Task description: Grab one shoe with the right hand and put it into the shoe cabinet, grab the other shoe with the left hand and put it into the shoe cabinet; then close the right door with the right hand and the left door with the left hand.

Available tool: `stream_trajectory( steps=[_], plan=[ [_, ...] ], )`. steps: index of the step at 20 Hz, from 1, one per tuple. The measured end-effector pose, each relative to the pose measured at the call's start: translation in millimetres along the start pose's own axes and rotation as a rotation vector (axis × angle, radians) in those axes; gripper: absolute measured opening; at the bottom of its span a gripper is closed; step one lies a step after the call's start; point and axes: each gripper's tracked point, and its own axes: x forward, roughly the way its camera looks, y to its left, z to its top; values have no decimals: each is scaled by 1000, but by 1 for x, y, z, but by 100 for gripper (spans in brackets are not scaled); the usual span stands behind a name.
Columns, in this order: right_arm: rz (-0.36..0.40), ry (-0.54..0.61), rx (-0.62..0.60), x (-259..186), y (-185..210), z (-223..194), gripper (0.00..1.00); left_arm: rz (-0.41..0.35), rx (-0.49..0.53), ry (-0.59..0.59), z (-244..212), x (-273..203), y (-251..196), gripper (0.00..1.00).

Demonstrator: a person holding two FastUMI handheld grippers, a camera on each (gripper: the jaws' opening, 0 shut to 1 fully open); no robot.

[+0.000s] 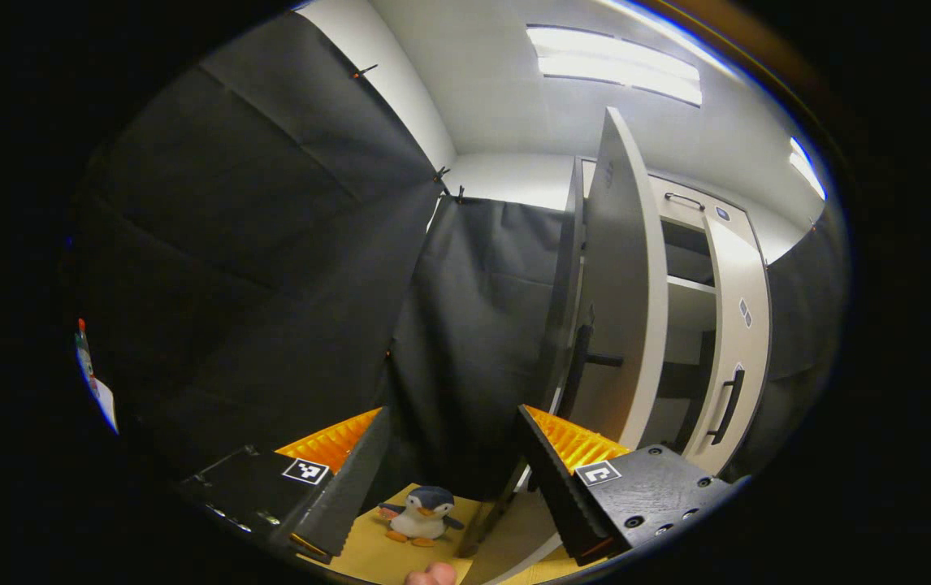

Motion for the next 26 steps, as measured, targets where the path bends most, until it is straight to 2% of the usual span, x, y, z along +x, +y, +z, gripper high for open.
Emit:
stream_trajectory(
  steps=[7, 12, 18, 26],
  plan=[
    [8, 9, -2, 5, 5, -1, 97, 0, 36, -2, -11, 9, -3, 94],
    [21, 13, -1, 11, 10, -3, 96, -25, -20, 18, -11, 10, 5, 93],
    [33, 8, -10, 12, 11, -2, 96, -20, -7, 32, -9, 11, -2, 92],
    [26, 12, 4, 14, 6, -2, 97, -73, 8, 39, -7, 9, -5, 93]
  ],
)
